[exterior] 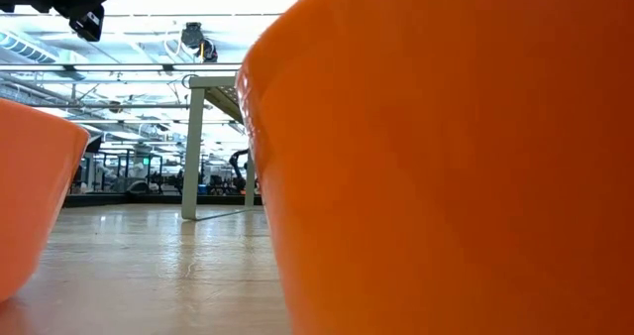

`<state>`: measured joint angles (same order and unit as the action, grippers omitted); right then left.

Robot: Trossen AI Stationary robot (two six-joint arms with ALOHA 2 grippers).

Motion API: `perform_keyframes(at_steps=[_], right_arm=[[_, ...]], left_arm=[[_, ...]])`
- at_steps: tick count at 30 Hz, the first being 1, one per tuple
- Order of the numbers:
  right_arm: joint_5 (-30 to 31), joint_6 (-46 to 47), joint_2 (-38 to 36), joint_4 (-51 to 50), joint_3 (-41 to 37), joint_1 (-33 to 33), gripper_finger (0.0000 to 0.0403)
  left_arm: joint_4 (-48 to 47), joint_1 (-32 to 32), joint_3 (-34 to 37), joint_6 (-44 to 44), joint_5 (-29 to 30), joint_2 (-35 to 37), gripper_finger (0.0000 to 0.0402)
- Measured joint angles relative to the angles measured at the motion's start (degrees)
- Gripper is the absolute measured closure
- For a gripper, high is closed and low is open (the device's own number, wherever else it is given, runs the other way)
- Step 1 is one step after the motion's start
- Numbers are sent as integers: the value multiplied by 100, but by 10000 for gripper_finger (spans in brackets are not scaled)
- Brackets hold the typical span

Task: Pick & Place Mini bowls
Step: Put the right orange bowl on the shelf

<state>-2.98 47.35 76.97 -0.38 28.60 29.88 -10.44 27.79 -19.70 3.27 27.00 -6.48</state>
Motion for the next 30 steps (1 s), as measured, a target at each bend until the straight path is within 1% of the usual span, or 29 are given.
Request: perform_keyframes(at_steps=[4,10,12,16,20,22,24,25,27,30], right_arm=[[42,-586,0,430,-9,-317,181],[-861,-1373,-448,370,-7,-534,196],[-906,-1399,-721,224,-4,-545,205],[-901,-1184,-1370,-529,-4,-546,219],[-905,-680,-1859,-1252,-4,-321,226],[-902,-536,-1984,-1234,-4,-152,226],[-865,-552,-2037,-773,26,39,227],[-819,-680,-2044,-383,60,159,227],[-750,-1094,-2050,534,128,398,227],[-733,-1958,-2018,1928,264,749,227]], left_arm=[[0,1,0,0,0,0,314],[0,0,0,0,0,0,314],[0,1,-2,0,0,0,314],[-2,1,-2,0,0,0,314],[-1,0,-2,0,0,0,314],[1,-1,-1,0,0,0,314],[1,0,-2,0,0,0,314],[1,-1,-2,0,0,0,314],[0,1,-2,0,0,0,314],[0,-2,-2,0,0,0,314]])
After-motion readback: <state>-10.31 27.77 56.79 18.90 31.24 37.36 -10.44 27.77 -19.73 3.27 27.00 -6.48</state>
